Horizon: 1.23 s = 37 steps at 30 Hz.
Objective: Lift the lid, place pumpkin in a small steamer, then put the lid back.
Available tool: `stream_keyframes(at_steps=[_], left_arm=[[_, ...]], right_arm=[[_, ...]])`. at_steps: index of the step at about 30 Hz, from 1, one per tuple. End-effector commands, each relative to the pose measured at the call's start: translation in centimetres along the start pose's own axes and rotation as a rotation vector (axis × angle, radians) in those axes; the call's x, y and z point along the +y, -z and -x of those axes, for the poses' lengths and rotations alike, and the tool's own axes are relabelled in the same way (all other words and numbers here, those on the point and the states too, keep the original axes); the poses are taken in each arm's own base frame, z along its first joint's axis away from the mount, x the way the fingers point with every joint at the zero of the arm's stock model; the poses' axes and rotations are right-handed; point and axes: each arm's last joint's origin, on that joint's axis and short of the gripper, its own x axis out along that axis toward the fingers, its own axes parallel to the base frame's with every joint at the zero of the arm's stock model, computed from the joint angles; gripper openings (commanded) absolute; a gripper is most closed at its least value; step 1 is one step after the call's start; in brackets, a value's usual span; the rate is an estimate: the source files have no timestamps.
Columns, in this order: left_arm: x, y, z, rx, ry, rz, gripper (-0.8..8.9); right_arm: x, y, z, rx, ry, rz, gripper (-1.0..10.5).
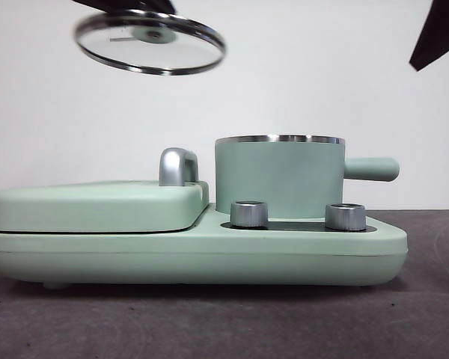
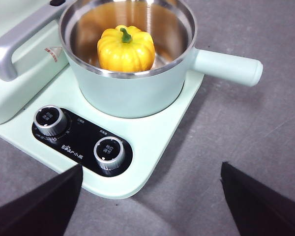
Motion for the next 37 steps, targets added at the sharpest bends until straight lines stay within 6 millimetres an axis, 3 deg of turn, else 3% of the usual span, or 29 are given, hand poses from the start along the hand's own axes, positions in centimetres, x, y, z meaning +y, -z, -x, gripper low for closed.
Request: stream_keyframes(at_steps=[1, 8, 18, 37], left_arm=[[-0.6, -0.9, -1.4, -0.06, 0.025, -0.015, 0.1], [-1.9, -0.8, -5.4, -0.143, 0.072, -0.044, 0.1], [-3.0, -0.8, -10.0, -0.161, 0.109, -0.058, 0.1], [-3.9, 0.6, -13.5, -0.178, 0.157, -0.053, 0.1]], right_arm=[[0.0, 0.4, 0.6, -0.026, -0.004, -0.004, 4.3], [-0.2, 1.4, 1.7, -0.016, 0.025, -0.001, 4.3], [-0.2, 1.5, 1.7, 0.003, 0.031, 0.033, 4.3], [-0.3, 1.4, 1.7, -0.012, 0.051, 0.055, 4.3]])
